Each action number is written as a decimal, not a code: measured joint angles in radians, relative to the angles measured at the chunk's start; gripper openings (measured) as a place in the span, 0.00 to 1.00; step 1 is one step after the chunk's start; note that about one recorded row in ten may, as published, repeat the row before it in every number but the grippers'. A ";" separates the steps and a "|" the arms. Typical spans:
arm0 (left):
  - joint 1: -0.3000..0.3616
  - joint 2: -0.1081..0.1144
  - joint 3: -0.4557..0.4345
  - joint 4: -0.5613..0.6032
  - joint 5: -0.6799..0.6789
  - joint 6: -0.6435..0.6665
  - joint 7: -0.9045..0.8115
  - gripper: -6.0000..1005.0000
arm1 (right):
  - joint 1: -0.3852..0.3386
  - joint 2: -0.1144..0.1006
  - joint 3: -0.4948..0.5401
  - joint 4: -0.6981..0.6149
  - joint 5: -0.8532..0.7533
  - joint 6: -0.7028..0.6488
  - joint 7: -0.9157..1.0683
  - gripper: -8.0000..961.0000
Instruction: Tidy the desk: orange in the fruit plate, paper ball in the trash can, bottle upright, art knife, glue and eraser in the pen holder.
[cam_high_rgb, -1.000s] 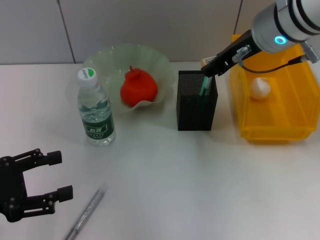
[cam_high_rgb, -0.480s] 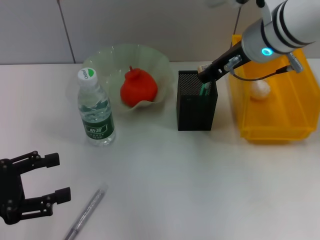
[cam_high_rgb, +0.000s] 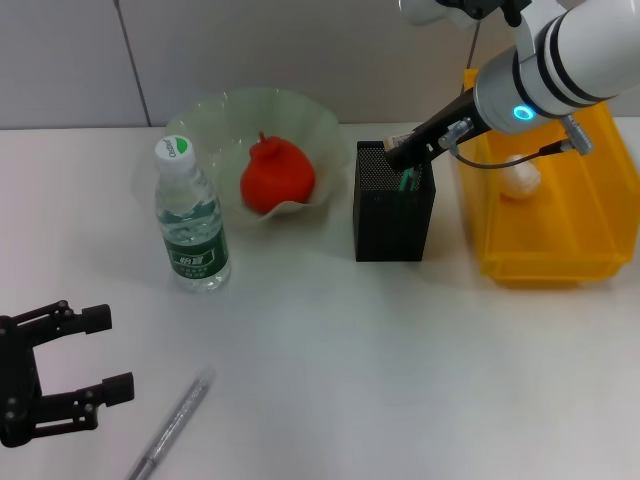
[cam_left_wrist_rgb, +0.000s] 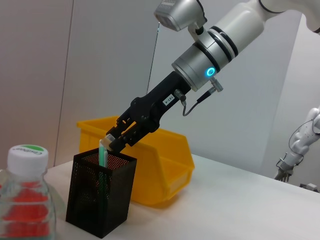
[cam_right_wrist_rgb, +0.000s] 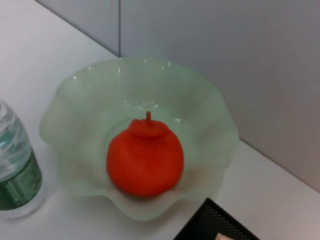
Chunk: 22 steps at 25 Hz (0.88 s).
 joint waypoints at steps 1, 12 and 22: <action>0.000 0.000 -0.001 0.000 0.000 0.002 0.000 0.76 | 0.000 0.000 0.000 0.001 0.006 0.000 -0.004 0.49; -0.004 -0.002 -0.011 0.012 -0.001 0.005 -0.001 0.76 | -0.003 -0.002 0.001 -0.013 0.013 -0.020 -0.012 0.57; -0.068 -0.019 0.022 0.291 0.127 -0.053 -0.246 0.75 | -0.137 -0.003 0.007 -0.437 0.016 -0.344 -0.013 0.70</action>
